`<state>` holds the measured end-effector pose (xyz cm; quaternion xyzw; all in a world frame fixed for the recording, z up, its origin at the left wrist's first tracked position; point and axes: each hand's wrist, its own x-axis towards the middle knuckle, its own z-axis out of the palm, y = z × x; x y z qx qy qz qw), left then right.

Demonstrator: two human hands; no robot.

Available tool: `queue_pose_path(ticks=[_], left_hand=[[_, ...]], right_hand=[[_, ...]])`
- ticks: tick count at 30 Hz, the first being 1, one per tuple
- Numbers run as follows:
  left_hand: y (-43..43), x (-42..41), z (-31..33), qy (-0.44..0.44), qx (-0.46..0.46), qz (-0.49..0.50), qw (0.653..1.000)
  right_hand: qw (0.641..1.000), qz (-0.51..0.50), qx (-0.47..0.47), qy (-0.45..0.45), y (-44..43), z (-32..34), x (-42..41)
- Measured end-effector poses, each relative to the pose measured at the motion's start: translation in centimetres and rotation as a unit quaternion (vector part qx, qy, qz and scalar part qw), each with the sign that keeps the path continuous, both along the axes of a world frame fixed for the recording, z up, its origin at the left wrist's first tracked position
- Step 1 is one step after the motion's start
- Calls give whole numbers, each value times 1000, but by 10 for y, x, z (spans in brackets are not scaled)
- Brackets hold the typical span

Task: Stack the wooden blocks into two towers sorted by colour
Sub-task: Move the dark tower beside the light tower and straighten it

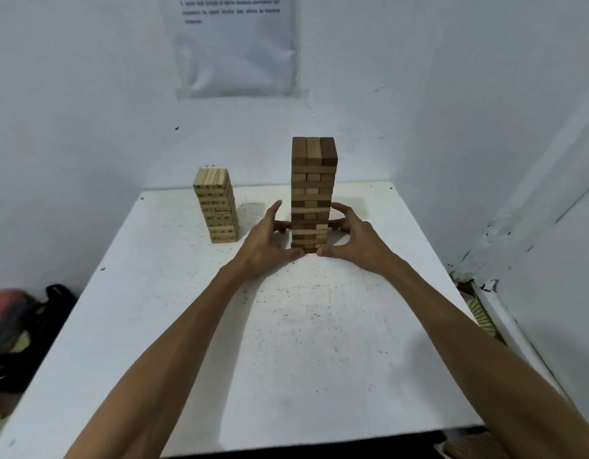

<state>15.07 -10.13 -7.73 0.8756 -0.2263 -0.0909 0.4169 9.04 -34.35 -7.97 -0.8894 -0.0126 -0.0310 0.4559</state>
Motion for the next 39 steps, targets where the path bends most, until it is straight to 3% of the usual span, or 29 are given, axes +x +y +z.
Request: queue_pose_path(ticks=[17, 19, 21, 23, 24, 26, 28, 30, 39], left_hand=[[-3, 22, 0, -4, -15, 32, 999], [0, 18, -2, -1, -25, 12, 1000], [1, 12, -4, 14, -62, 14, 998], [-8, 2, 4, 87, -178, 52, 979], [-17, -2, 10, 135, -261, 84, 952], [-36, -5, 18, 185, -363, 137, 903], [-49, -3, 17, 196, -414, 164, 874], [-55, 2, 9, 210, -448, 179, 851], [-66, 14, 2, 205, -460, 185, 844]], right_hand=[[999, 45, 8, 2, -6, 0, 35], [998, 47, 43, 6, -6, -4, 29], [986, 12, 168, 5, -2, -4, 27], [938, -59, 341, 16, 10, -2, 30], [910, -89, 405, 19, 18, 0, 33], [881, -130, 455, 12, 35, 4, 37], [874, -149, 463, -3, 49, 9, 39], [868, -164, 469, -14, 56, 12, 42], [847, -157, 507, -8, 67, 16, 51]])
